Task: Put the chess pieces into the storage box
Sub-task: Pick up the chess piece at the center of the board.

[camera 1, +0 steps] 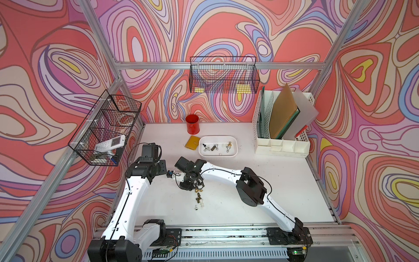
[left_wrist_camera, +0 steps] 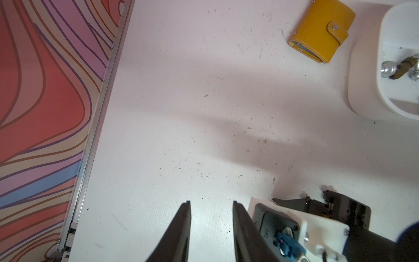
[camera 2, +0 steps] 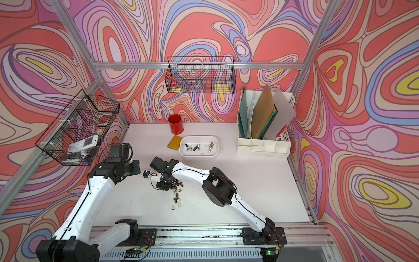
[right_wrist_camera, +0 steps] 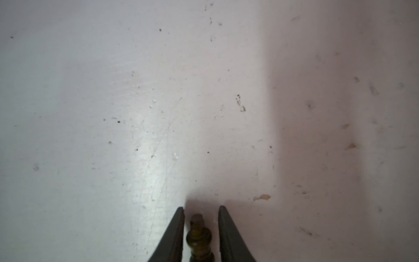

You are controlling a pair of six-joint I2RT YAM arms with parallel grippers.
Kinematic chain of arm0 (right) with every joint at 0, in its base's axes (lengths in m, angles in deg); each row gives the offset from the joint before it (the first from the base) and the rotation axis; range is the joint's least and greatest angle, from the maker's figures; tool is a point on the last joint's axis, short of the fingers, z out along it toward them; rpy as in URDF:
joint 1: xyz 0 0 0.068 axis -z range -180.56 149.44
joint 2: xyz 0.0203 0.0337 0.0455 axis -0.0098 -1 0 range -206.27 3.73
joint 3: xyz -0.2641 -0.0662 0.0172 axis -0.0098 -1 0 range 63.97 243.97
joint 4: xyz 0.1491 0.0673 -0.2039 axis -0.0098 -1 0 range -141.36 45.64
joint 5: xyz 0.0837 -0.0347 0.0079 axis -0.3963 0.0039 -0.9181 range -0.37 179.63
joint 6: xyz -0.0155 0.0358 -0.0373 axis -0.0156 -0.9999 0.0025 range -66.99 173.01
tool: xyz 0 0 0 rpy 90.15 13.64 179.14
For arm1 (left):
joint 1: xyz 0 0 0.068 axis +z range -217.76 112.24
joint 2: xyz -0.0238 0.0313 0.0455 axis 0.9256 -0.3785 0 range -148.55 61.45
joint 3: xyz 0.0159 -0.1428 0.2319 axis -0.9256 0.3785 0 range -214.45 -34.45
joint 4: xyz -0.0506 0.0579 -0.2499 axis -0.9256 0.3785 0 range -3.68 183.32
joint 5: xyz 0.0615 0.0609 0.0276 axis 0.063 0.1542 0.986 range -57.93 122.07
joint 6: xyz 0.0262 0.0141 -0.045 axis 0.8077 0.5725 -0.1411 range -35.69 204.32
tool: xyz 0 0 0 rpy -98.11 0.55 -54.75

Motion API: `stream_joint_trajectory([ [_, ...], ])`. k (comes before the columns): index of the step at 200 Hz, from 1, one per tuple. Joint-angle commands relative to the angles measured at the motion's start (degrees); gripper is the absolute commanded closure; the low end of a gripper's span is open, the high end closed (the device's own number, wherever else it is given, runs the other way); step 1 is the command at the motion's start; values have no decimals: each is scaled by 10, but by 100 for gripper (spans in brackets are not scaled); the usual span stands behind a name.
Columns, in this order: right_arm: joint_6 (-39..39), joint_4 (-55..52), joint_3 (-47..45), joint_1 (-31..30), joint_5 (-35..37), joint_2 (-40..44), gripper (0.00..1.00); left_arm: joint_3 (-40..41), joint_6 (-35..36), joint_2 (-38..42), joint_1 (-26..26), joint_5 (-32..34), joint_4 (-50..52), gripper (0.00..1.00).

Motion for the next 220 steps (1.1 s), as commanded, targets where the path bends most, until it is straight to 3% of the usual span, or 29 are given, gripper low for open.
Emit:
stream_joint_trajectory([
  [1, 14, -5, 10, -2, 26, -17, 74, 9, 10, 6, 5, 4, -7, 64],
  [101, -8, -10, -22, -1, 13, 13, 72, 6, 10, 2, 6, 3, -6, 65],
  [131, -19, 11, -30, -1, 4, 14, 77, 6, 10, 2, 7, 4, -6, 65],
  [181, -64, 95, -54, -1, -15, 54, 85, 7, 9, 11, 7, 7, -10, 66],
  [220, -117, 209, -132, 3, -13, 118, 86, 4, 6, 21, 7, 6, -13, 67],
])
